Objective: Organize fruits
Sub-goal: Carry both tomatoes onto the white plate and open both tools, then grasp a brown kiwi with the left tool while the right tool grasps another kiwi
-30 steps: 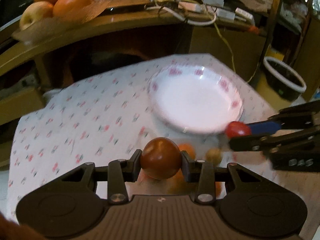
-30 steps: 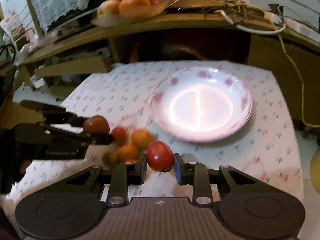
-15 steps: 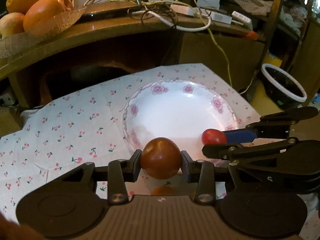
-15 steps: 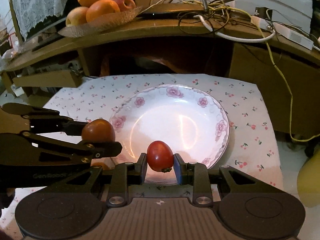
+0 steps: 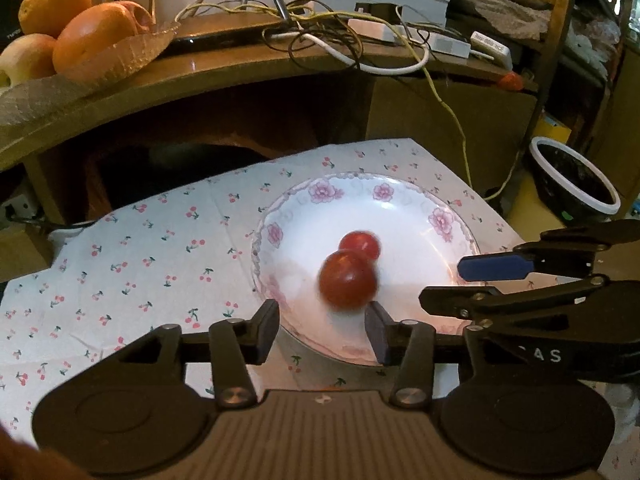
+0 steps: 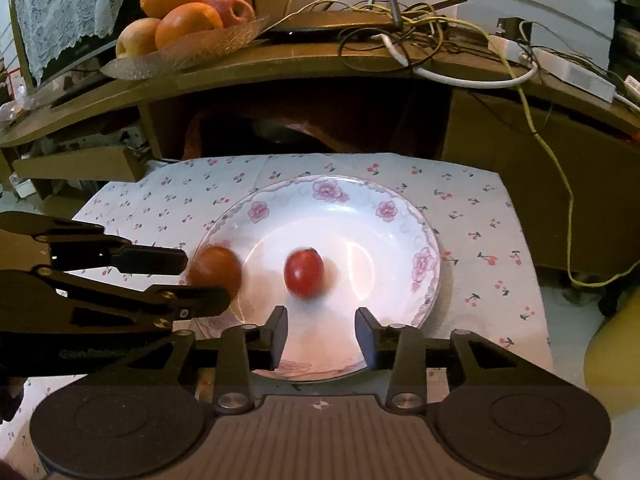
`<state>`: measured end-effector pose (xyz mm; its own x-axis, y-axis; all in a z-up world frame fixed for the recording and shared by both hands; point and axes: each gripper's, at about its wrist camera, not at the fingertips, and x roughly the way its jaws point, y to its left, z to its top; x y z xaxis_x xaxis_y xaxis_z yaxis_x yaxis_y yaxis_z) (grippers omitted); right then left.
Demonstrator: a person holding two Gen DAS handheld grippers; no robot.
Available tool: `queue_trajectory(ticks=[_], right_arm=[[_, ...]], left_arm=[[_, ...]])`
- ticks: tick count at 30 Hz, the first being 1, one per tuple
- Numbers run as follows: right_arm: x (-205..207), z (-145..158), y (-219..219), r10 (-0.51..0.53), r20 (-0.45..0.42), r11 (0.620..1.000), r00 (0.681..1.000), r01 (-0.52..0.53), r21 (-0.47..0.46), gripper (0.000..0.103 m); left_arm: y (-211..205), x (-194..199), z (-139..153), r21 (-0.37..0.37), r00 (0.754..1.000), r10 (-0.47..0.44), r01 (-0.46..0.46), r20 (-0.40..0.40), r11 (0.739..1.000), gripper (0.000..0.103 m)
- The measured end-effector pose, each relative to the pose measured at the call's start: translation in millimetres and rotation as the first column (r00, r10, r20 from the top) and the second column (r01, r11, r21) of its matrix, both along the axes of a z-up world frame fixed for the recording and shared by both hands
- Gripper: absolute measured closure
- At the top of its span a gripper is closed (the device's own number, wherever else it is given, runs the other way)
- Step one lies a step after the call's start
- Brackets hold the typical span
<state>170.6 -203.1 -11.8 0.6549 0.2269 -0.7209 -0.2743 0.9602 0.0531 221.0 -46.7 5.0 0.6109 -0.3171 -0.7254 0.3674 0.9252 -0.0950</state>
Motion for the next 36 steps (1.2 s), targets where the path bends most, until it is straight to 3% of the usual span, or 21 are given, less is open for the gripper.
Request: queue_trajectory(ticks=[11,23,29,36], right_arm=[[-6,6,-10,-0.016,-0.003,1.000,1.000,0.016,0.020,0.059],[-26,10,-12,0.033,-0.021,0.998,0.999,-0.031,0.058,0.054],[-38,8,-1,0.098,-0.043,0.993,0.994,-0.096,0.063,0.053],[-48,-2,20,0.184,-0.082,0.983,0.979,-0.182,0.034,0.053]], left_arm=[[16,-6,9,-0.016,0.999,0.047,-0.046,0.011,0.999,0.050],[27,-33,15,-0.005,0.997,0.069,-0.069,-0.019,0.998,0.046],[29,-66,15,0.030,0.998,0.058,-0.057,-0.035,0.998,0.045],[30,-98,-3,0.121,0.998,-0.012,0.020,-0.065,0.992,0.045]])
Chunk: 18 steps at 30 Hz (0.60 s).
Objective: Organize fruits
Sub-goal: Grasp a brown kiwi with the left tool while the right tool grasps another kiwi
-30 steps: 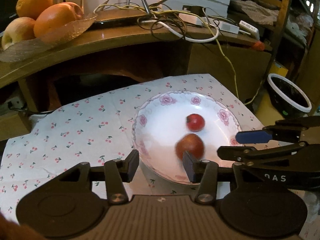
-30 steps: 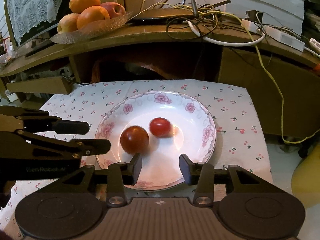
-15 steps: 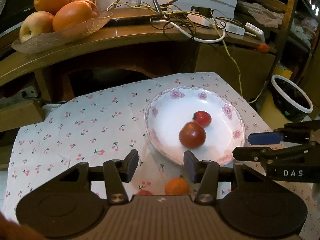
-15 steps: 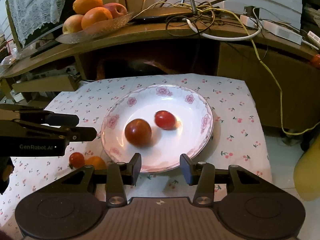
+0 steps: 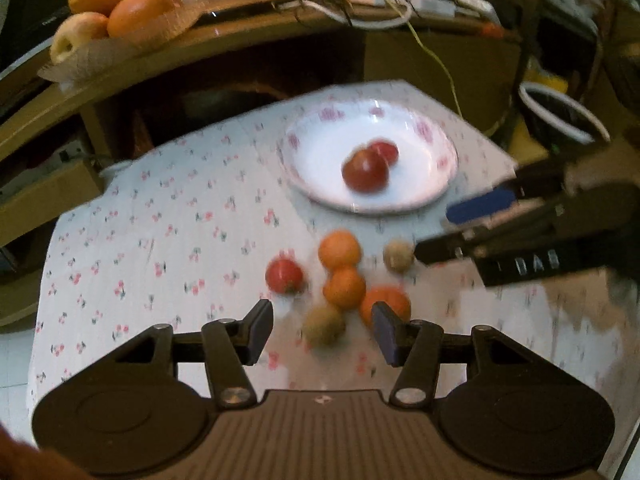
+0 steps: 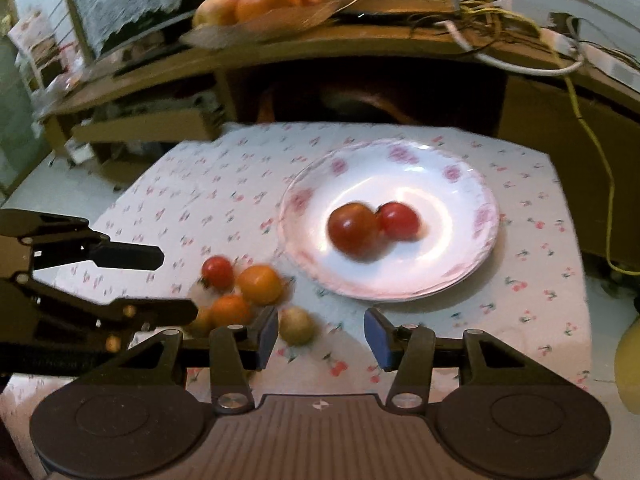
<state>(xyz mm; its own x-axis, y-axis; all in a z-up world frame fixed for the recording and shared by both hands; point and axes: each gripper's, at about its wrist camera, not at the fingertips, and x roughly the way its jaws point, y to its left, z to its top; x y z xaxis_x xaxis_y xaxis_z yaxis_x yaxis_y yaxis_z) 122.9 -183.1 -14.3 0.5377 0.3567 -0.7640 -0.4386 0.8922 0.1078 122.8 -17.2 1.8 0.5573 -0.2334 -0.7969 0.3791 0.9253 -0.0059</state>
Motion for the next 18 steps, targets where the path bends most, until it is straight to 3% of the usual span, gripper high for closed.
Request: queue_trajectory(ticks=[18], right_arm=[[11,-27,21,0.034,-0.058,0.998,0.998,-0.037,-0.052,0.053]], left_arm=[[0,13,-32,0.005,0.997,-0.077,0.077,-0.028,0.997,0.045]])
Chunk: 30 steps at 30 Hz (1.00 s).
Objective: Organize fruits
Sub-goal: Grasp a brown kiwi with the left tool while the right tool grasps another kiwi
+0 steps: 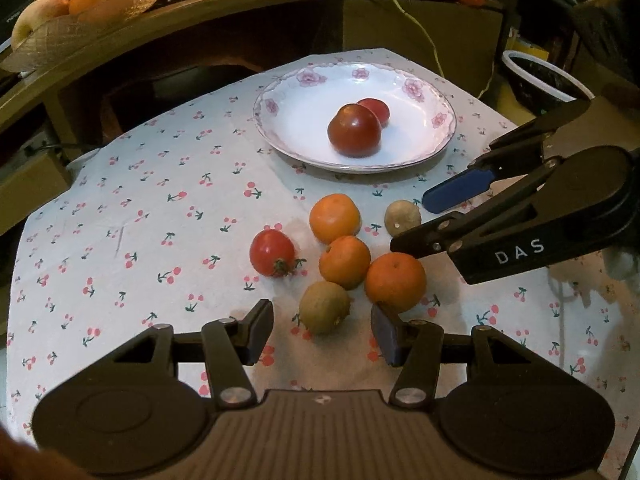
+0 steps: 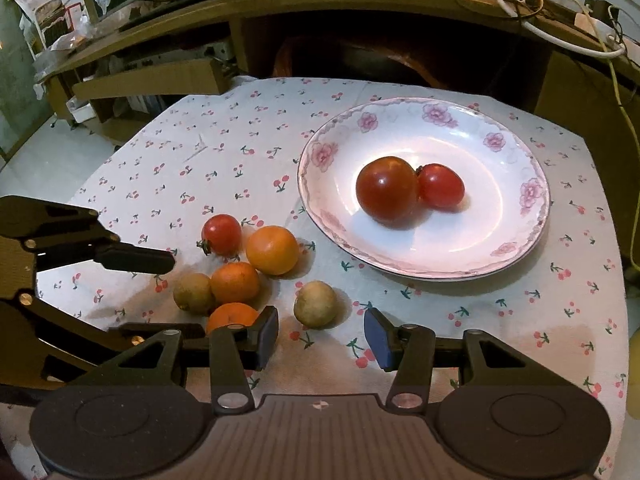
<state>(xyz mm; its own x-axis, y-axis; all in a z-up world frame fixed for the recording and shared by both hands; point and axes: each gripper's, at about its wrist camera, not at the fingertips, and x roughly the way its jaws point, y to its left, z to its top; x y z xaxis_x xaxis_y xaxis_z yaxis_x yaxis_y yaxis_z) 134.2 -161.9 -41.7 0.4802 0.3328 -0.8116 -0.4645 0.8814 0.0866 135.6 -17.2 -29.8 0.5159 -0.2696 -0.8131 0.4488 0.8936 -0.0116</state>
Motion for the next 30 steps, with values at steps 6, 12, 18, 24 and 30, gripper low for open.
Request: queue_trajectory(ticks=[6,12,18,24,30], right_arm=[[1,-2,1,0.015,0.015,1.000,1.000,-0.015,-0.016,0.052],[-1,-2,8,0.038,0.031,0.999,0.999,-0.037,-0.033,0.064],[-1,-1,9,0.034,0.023,0.999,0.999,-0.033,-0.027,0.078],[-5,3,4,0.035,0.024,0.999,0.999,-0.035,-0.026,0.078],[-12,8,-7,0.035,0.020,0.999,0.999,-0.035,-0.017,0.078]], left_arm=[[0,-2,-5,0.028,1.000,-0.007,0.007,0.009,1.000,0.047],[-5,0,-4,0.020,1.000,-0.007,0.007,0.020,1.000,0.054],[-6,3,-5,-0.003,1.000,0.005,-0.005,0.004,1.000,0.066],[-7,-2,-3,0.002,1.000,-0.003,0.004,-0.011,1.000,0.070],[-2,-9,2,0.003,1.000,-0.019,0.019,-0.009,1.000,0.070]])
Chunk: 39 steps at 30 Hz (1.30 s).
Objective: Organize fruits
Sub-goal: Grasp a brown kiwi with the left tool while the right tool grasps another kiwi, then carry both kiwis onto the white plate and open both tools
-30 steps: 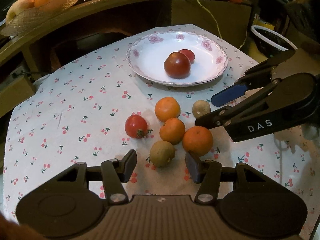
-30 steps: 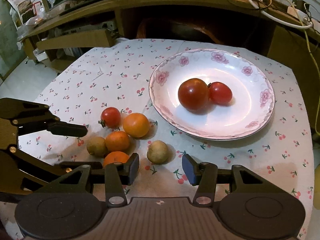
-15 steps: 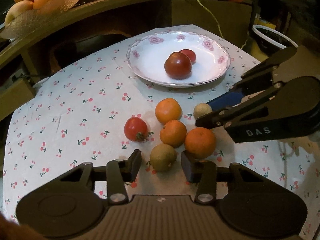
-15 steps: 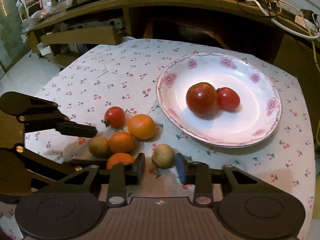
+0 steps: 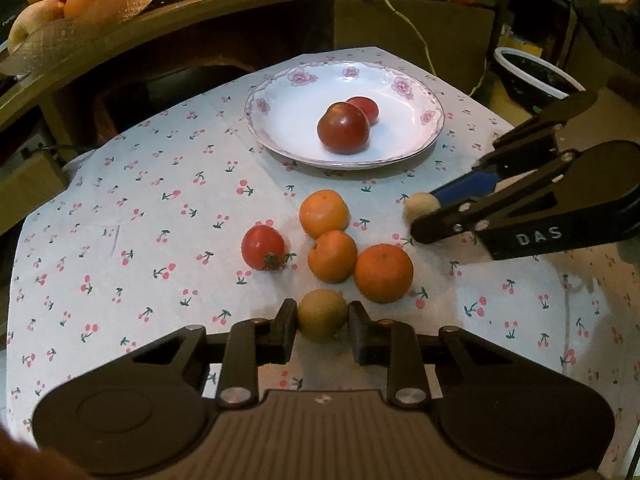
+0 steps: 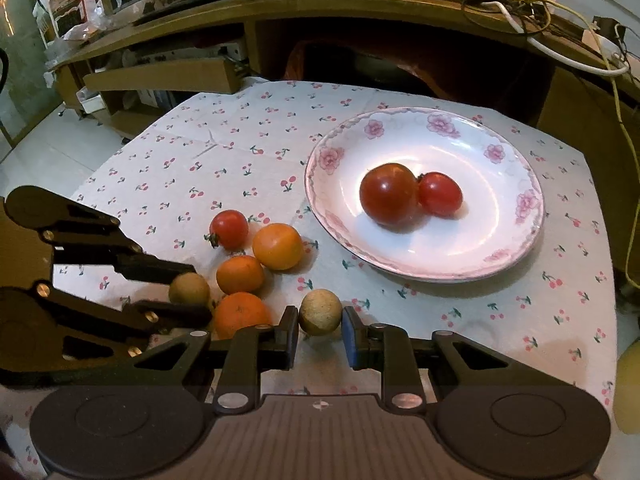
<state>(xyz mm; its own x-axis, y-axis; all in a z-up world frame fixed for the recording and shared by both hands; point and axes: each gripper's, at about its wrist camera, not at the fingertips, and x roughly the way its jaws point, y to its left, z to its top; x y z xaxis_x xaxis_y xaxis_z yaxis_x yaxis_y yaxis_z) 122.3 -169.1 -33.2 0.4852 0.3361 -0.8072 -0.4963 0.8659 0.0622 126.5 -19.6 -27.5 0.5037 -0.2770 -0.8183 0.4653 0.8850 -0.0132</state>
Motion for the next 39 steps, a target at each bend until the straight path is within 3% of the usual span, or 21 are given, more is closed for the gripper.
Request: queue_trajectory(ticks=[7,15,25,27,32,35,39], right_arm=[[-5.4,-7.4,-4.8,0.018,-0.017,1.000,1.000,-0.018,-0.012,0.078],[-6.5,-7.4,-3.4,0.039,-0.009,0.999,0.999,-0.039,-0.012,0.068],[-4.8,-9.1,-2.3,0.022,0.018,0.999,1.000,-0.022,-0.036,0.063],[-4.9,-9.0,-2.4,0.025,0.017,0.999,1.000,-0.024,-0.035,0.063],[-5.2,-9.1,-0.9,0.025,0.015,0.999,1.000,-0.024,-0.047,0.064],[-4.4,-8.3,-0.1,0.011,0.017,0.998,1.000,-0.010,-0.061,0.075],[-4.7,-7.6,-0.7,0.011,0.000,0.998,1.000,-0.011,-0.057,0.077]], left_arm=[[2.2,-0.6,-6.0,0.002,1.000,-0.015,0.015,-0.014,1.000,0.070],[8.9,-0.6,-6.9,0.006,1.000,-0.004,0.004,-0.016,1.000,0.056],[5.5,0.9,-7.5,0.019,1.000,0.002,-0.003,0.001,1.000,0.051],[5.3,0.4,-7.5,0.020,1.000,0.006,-0.006,0.002,1.000,0.053],[1.5,1.2,-6.1,0.007,1.000,0.003,-0.002,-0.017,1.000,0.071],[0.7,1.7,-5.4,0.008,1.000,0.005,-0.005,-0.021,1.000,0.071],[3.1,3.6,-5.4,0.001,0.999,0.018,-0.018,-0.030,1.000,0.071]])
